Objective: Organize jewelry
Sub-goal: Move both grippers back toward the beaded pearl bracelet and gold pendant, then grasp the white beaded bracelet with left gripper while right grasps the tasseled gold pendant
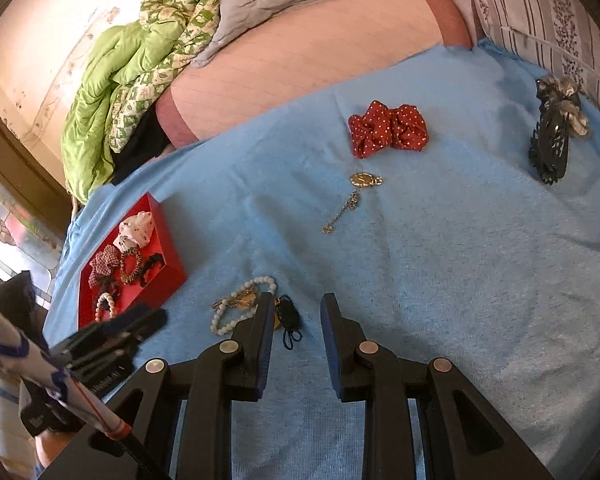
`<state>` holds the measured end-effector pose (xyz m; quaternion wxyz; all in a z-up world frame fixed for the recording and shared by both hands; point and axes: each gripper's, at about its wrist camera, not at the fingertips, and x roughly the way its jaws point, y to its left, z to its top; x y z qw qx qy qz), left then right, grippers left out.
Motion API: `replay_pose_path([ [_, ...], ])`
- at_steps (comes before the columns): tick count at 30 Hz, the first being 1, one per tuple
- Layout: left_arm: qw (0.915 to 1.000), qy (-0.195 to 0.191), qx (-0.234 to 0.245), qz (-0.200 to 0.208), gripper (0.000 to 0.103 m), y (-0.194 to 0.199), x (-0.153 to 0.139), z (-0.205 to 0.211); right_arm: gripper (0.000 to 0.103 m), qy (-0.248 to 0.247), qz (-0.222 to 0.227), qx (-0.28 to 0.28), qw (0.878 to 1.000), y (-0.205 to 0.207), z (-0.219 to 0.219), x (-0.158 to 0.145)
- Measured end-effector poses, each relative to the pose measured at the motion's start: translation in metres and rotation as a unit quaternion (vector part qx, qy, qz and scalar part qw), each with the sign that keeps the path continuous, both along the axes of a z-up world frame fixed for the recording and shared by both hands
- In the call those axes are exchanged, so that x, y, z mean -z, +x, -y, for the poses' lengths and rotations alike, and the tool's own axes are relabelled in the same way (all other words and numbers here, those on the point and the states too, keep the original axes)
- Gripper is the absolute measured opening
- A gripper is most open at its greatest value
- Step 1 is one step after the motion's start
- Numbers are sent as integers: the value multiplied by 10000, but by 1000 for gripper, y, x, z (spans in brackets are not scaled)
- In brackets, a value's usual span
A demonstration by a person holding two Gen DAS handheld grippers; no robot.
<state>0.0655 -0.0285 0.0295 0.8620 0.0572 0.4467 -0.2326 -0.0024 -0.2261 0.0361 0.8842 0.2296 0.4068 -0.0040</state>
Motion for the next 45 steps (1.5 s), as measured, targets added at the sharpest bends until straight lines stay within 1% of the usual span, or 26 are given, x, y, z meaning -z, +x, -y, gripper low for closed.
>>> replay_pose_path([
  [6, 9996, 184, 130, -139, 39, 7, 20, 27, 25, -6, -10, -187, 9998, 8, -4, 4],
  [14, 9965, 690, 367, 289, 39, -1, 24, 50, 26, 114, -77, -221, 9997, 16, 2, 9],
  [16, 9956, 809, 330, 348, 32, -1, 26, 51, 26, 136, -77, -213, 9997, 16, 2, 9],
  [17, 9952, 864, 254, 387, 24, 0, 26, 51, 26, 150, -78, -216, 9996, 17, 2, 10],
  [18, 9949, 900, 209, 415, 15, 1, 25, 49, 26, 157, -80, -220, 9996, 17, 2, 10],
  [19, 9947, 909, 174, 443, 9, 2, 24, 47, 26, 154, -86, -224, 9996, 17, 2, 10],
  [20, 9955, 834, 129, 443, 7, 3, 22, 42, 26, 141, -88, -227, 9996, 17, 2, 10],
  [21, 9966, 699, 118, 422, 7, 5, 19, 40, 26, 133, -87, -229, 9996, 17, 2, 10],
  [23, 9985, 327, 118, 434, 7, 6, 7, 29, 26, 116, -89, -216, 9997, 16, 2, 10],
  [26, 9976, -67, 59, 693, 6, 3, -17, 13, 26, 117, -94, -212, 9997, 18, 1, 11],
  [30, 9952, -390, -6, 898, 6, 1, -36, -4, 26, 69, -122, -291, 9995, 23, -6, 14],
  [34, 9941, -517, -108, 950, 6, 4, -43, -16, 26, 171, -255, -434, 9986, 30, -13, 24],
  [36, 9944, -510, -113, 916, 6, 6, -43, -17, 26, 126, -347, -450, 9983, 34, -15, 29],
  [41, 9969, -353, -9, 704, 6, 8, -34, -15, 26, 15, -597, -460, 9972, 43, -20, 44],
  [43, 9978, -328, 1, 575, 6, 9, -30, -15, 28, -60, -607, -504, 9969, 45, -22, 45],
  [44, 9985, -327, 35, 431, 8, 12, -26, -15, 27, -92, -608, -556, 9966, 46, -25, 45],
  [45, 9989, -308, 37, 355, 10, 12, -23, -15, 23, -146, -618, -634, 9960, 46, -28, 45],
])
